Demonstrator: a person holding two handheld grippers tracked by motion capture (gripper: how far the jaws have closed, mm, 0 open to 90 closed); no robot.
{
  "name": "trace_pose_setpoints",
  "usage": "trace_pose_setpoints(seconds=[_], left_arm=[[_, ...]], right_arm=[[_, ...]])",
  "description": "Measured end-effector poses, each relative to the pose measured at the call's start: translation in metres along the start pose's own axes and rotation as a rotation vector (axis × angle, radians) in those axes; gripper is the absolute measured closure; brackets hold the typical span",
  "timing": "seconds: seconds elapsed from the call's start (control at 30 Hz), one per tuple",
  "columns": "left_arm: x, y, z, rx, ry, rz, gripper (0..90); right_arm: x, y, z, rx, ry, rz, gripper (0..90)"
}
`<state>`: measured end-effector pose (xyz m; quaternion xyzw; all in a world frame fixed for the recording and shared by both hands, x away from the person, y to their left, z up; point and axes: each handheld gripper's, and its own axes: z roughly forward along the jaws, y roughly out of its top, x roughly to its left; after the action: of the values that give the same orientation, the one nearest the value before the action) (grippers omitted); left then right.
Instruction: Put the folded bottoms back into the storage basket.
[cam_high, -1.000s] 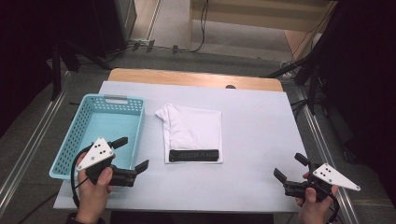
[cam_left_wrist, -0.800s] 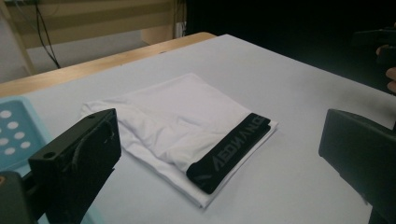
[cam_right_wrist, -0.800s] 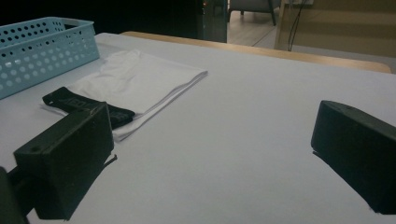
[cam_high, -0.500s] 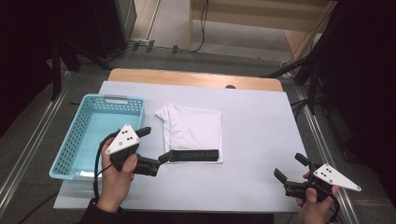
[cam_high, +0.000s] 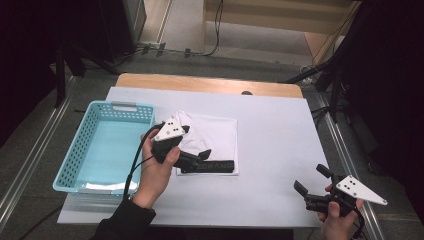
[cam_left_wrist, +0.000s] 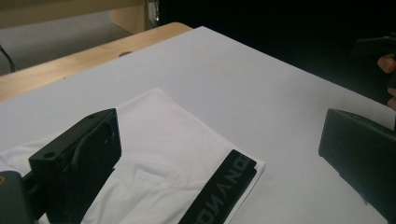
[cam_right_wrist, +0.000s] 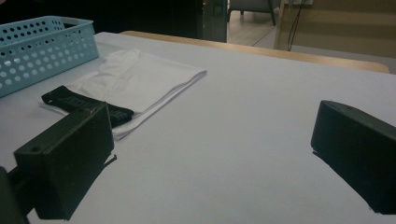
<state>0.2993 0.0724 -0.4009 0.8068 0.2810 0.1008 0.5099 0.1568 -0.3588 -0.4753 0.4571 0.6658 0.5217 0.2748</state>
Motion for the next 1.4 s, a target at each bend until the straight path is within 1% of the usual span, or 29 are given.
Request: trace_pose_setpoints(seconds=[0.03, 0.07, 0.13, 0.17, 0.2, 0.27, 0.33, 0.43, 0.5, 0.53, 0.57, 0.6, 0.63, 0.67, 0.7, 0.73, 0.87, 0.9, 1.0, 1.07, 1.1, 1.17, 1.23, 1.27, 1.3, 1.37, 1.4], left_arm=[[0.0, 0.0, 0.0, 0.0, 0.0, 0.0, 0.3], [0.002, -0.001, 0.009, 0.022, 0.001, -0.018, 0.3], [0.004, -0.003, 0.017, 0.048, 0.01, -0.031, 0.3], [0.004, -0.003, 0.017, 0.048, 0.01, -0.031, 0.4], [0.006, -0.006, 0.024, 0.085, 0.018, -0.053, 0.4], [0.008, -0.01, 0.031, 0.122, 0.015, -0.088, 2.4], [0.011, -0.014, 0.036, 0.162, 0.04, -0.124, 4.8], [0.016, -0.021, 0.043, 0.185, 0.063, -0.171, 7.0], [0.018, -0.025, 0.046, 0.198, 0.097, -0.183, 8.5], [0.018, -0.027, 0.048, 0.207, 0.127, -0.19, 13.2], [0.018, -0.027, 0.048, 0.207, 0.127, -0.19, 14.6], [0.02, -0.033, 0.051, 0.234, 0.159, -0.207, 15.2], [0.021, -0.035, 0.052, 0.246, 0.171, -0.213, 17.0], [0.021, -0.037, 0.052, 0.249, 0.18, -0.222, 17.6], [0.021, -0.037, 0.052, 0.249, 0.18, -0.222, 17.7], [0.023, -0.042, 0.052, 0.254, 0.196, -0.246, 18.8], [0.027, -0.051, 0.048, 0.255, 0.229, -0.291, 23.1], [0.027, -0.051, 0.048, 0.255, 0.229, -0.291, 24.4], [0.027, -0.06, 0.047, 0.262, 0.26, -0.319, 27.0], [0.026, -0.07, 0.045, 0.27, 0.259, -0.33, 29.5], [0.026, -0.07, 0.045, 0.27, 0.259, -0.33, 30.4], [0.025, -0.076, 0.043, 0.27, 0.279, -0.329, 30.4], [0.023, -0.084, 0.04, 0.264, 0.286, -0.328, 32.8], [0.023, -0.084, 0.04, 0.264, 0.286, -0.328, 33.8], [0.02, -0.087, 0.039, 0.268, 0.289, -0.318, 33.8], [0.018, -0.089, 0.039, 0.262, 0.29, -0.319, 33.9], [0.017, -0.092, 0.037, 0.261, 0.289, -0.319, 33.9]], right_arm=[[0.0, 0.0, 0.0, 0.0, 0.0, 0.0, 0.0], [0.0, 0.0, 0.0, -0.002, 0.0, -0.003, 0.0], [-0.001, 0.0, 0.0, 0.0, -0.001, -0.007, 0.0], [-0.001, 0.0, 0.0, 0.0, -0.001, -0.007, 0.0], [-0.001, -0.001, 0.0, 0.004, -0.002, -0.002, 0.0], [-0.001, -0.001, 0.001, 0.004, -0.002, -0.003, 0.0], [-0.001, -0.001, 0.001, 0.004, 0.0, -0.004, 0.0], [-0.001, -0.001, 0.001, 0.006, 0.001, -0.003, 0.0], [-0.001, -0.002, 0.002, 0.008, 0.001, -0.007, 0.0], [-0.001, -0.002, 0.002, 0.009, 0.002, -0.008, 0.0], [-0.001, -0.002, 0.002, 0.009, 0.002, -0.008, 0.0], [-0.001, -0.002, 0.002, 0.011, 0.002, -0.006, 0.0], [-0.001, -0.002, 0.002, 0.011, 0.002, -0.007, 0.0], [-0.001, -0.002, 0.002, 0.011, 0.003, -0.007, 0.0], [-0.001, -0.002, 0.003, 0.011, 0.003, -0.008, 0.0], [-0.001, -0.002, 0.003, 0.011, 0.003, -0.01, 0.0], [-0.002, -0.003, 0.003, 0.015, 0.003, -0.007, 0.0], [-0.002, -0.003, 0.003, 0.015, 0.004, -0.006, 0.0], [-0.001, -0.003, 0.003, 0.015, 0.004, -0.006, 0.0], [-0.002, -0.003, 0.003, 0.015, 0.004, -0.008, 0.0], [-0.001, -0.003, 0.003, 0.016, 0.005, -0.007, 0.0], [-0.001, -0.003, 0.003, 0.016, 0.007, -0.008, 0.0], [-0.001, -0.003, 0.004, 0.016, 0.008, -0.014, 0.0], [-0.001, -0.003, 0.004, 0.016, 0.008, -0.014, 0.0], [-0.001, -0.003, 0.004, 0.018, 0.007, -0.014, 0.0], [-0.001, -0.003, 0.004, 0.02, 0.007, -0.014, 0.0], [-0.001, -0.003, 0.004, 0.019, 0.008, -0.013, 0.0]])
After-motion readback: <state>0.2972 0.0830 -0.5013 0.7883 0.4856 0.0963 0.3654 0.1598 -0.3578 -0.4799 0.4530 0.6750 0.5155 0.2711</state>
